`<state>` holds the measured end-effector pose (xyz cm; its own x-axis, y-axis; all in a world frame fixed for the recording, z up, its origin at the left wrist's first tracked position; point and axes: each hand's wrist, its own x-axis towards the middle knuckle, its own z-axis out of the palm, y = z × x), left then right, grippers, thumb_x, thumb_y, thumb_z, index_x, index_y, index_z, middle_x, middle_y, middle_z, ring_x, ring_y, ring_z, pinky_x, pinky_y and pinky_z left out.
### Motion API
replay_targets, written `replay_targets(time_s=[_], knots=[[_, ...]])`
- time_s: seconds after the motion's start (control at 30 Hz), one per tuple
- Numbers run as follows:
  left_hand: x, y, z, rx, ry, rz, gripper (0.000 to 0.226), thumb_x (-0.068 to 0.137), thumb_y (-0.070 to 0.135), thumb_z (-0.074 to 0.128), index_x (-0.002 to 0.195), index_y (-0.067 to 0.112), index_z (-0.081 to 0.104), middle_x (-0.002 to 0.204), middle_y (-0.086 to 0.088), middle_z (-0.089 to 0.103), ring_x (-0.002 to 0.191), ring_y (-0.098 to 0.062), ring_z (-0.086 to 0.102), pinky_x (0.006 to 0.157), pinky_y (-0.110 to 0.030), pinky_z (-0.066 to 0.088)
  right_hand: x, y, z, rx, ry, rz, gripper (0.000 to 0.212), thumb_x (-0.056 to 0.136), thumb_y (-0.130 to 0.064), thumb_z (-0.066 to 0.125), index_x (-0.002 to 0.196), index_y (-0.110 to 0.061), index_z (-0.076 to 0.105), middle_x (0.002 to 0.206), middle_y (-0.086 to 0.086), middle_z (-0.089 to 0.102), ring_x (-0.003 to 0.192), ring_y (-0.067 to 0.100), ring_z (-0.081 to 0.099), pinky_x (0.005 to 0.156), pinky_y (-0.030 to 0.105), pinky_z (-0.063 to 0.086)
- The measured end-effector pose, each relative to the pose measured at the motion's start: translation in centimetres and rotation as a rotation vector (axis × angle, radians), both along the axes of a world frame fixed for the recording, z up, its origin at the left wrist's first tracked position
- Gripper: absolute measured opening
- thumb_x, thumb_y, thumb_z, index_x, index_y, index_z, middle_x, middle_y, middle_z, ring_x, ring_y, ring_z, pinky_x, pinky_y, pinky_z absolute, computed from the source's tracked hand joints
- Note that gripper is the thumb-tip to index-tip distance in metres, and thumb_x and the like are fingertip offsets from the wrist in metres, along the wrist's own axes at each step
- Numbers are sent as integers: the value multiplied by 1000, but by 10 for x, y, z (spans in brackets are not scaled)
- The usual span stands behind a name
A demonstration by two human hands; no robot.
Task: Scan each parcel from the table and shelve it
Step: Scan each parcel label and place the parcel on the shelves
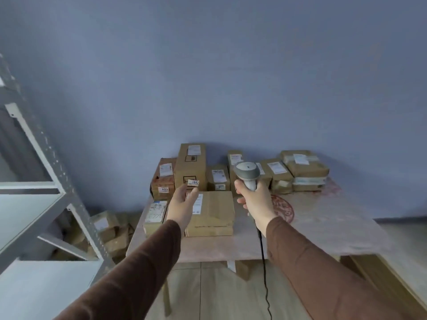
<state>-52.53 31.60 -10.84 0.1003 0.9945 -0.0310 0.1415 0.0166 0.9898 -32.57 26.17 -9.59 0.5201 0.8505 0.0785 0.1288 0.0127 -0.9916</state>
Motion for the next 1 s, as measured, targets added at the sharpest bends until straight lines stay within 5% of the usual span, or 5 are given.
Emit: replay_targets(time_s=[0.17, 0.43, 0.73, 0.87, 1.0], knots=[[23, 44, -54, -86, 102, 58, 66, 104, 40, 58, 160, 15, 35, 162, -7, 42, 147, -26, 42, 121, -44, 36, 36, 43, -54, -127, 48, 19, 15, 94, -39, 73, 101, -28, 66, 93, 0, 76, 59, 7, 70, 60, 30, 53], [25, 107, -113, -169, 243, 53, 72, 105, 41, 56, 163, 13, 25, 167, -11, 33, 152, -29, 35, 120, -44, 32, 46, 111, -131, -303, 101, -15, 31, 92, -35, 76, 108, -10, 68, 95, 8, 72, 95, 29, 71, 90, 52, 57], [16, 173, -178, -257, 300, 8, 71, 107, 34, 54, 164, 8, 21, 166, -15, 32, 151, -31, 35, 123, -45, 32, 53, 160, -198, -355, 151, -126, 29, 91, -28, 78, 113, -18, 61, 96, -2, 66, 98, 26, 64, 81, 33, 46], [16, 192, -202, -289, 317, -1, 53, 109, 28, 50, 155, 4, 40, 151, -14, 53, 128, -24, 53, 104, -34, 41, 53, 174, -227, -387, 260, -140, 33, 91, -27, 78, 118, -21, 59, 105, 0, 67, 101, 24, 61, 87, 35, 47], [21, 202, -218, -324, 285, 13, 39, 110, 23, 47, 143, 5, 55, 134, -15, 65, 119, -33, 61, 103, -44, 51, 55, 179, -244, -399, 315, -168, 38, 90, -21, 79, 123, -15, 63, 108, 3, 69, 102, 24, 62, 95, 43, 51]])
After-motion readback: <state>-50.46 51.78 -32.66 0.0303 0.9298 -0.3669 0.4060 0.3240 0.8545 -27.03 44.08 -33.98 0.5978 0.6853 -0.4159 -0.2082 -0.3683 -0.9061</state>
